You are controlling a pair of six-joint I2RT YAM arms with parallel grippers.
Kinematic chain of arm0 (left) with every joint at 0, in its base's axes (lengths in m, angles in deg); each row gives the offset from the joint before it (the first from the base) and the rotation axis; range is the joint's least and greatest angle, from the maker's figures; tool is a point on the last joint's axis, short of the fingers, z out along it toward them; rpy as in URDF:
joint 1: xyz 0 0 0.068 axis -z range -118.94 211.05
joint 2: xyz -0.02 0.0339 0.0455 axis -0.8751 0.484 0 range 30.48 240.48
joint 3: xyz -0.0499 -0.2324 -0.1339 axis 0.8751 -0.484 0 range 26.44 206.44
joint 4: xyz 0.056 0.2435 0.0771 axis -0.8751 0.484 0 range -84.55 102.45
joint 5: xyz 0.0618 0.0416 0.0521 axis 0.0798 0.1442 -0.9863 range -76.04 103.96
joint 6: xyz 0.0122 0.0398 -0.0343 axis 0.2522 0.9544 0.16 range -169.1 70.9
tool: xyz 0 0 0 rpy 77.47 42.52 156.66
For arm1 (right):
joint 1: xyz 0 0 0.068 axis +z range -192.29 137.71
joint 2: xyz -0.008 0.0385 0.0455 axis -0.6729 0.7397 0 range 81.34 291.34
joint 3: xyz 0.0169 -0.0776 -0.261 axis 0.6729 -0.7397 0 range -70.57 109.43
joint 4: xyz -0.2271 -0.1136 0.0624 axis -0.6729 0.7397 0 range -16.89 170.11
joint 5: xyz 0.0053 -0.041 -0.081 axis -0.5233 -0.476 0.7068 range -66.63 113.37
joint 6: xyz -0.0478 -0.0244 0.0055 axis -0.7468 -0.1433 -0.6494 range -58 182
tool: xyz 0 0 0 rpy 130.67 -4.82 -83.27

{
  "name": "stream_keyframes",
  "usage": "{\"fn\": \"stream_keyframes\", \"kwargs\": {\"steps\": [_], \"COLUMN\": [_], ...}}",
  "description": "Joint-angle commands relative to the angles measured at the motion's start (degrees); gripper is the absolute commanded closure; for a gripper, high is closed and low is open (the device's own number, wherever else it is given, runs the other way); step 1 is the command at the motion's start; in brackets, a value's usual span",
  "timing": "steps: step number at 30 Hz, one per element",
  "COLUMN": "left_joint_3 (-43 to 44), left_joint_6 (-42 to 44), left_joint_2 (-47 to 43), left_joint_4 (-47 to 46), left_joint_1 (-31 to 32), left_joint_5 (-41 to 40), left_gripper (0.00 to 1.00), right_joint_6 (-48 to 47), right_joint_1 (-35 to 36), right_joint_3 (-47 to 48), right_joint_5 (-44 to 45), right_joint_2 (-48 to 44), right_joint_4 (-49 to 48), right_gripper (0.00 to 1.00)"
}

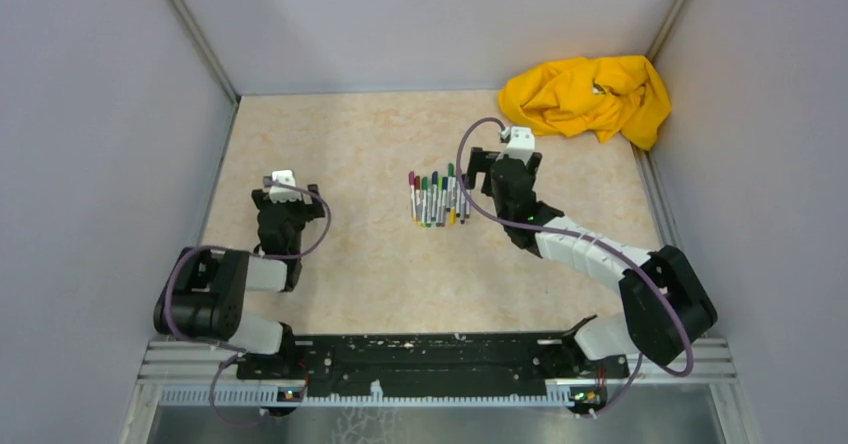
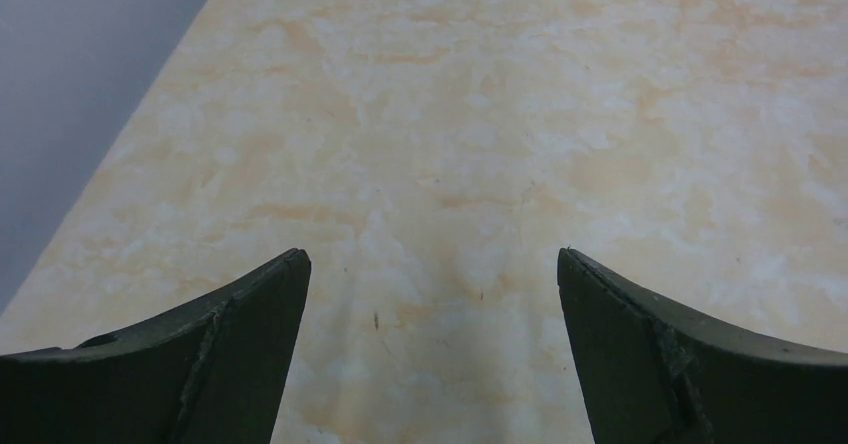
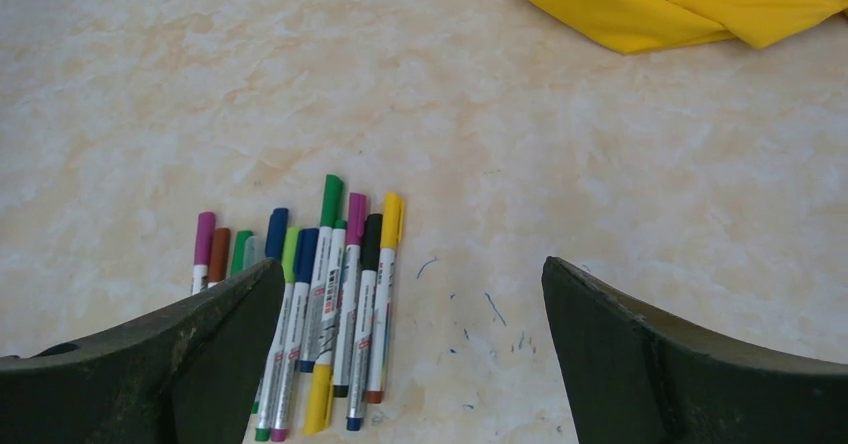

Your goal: Open the pen caps

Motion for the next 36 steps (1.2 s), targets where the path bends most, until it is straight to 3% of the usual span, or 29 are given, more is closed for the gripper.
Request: {"fn": "stream_keyframes", "kwargs": {"steps": [1, 2, 4, 9, 13, 16, 24, 29, 36], "left_joint_3": [3.3, 5.0, 10.7, 21.6, 24.3, 26.3, 35.9, 41.2, 40.7], "left_joint_6": [-3.7, -10.7, -22.7, -28.5, -33.7, -34.5, -32.8, -33.2, -34.1], "left_joint_2": [-9.7, -12.2, -16.9, -14.2, -12.2, -10.4, -3.3, 1.0, 1.9], "left_joint_4": [9.4, 16.8, 32.4, 46.6, 52.3, 55.6, 64.6, 70.6, 70.6], "left_joint_1": [1.3, 1.5, 1.0, -0.2, 2.2, 6.9, 19.2, 22.1, 24.2], "left_joint_5": [-5.5, -11.5, -16.2, -4.6, -0.4, -2.0, -10.7, -11.9, -13.0], "left_gripper": [0.01, 0.01, 0.01, 0.01, 0.01, 0.01, 0.01, 0.01, 0.02], "right_joint_6": [-1.2, -1.3, -1.7, -1.0, 1.3, 2.8, 3.9, 4.0, 4.4], "right_joint_1": [0.7, 0.7, 0.6, 0.6, 0.6, 0.6, 0.6, 0.2, -1.0], "right_joint_3": [3.5, 3.8, 3.7, 3.8, 5.5, 7.4, 11.5, 14.8, 15.3], "right_joint_5": [3.4, 3.5, 4.8, 4.6, 2.1, 0.6, -5.3, -8.3, -11.0], "right_joint_2": [-1.1, -1.1, -1.2, -3.2, -3.1, -0.7, 10.2, 17.1, 21.2], "right_joint_4": [1.7, 2.2, 2.3, 6.6, 13.2, 18.2, 21.5, 22.1, 19.5], "right_gripper": [0.01, 0.01, 0.02, 0.13, 0.27, 0.32, 0.35, 0.36, 0.37]}}
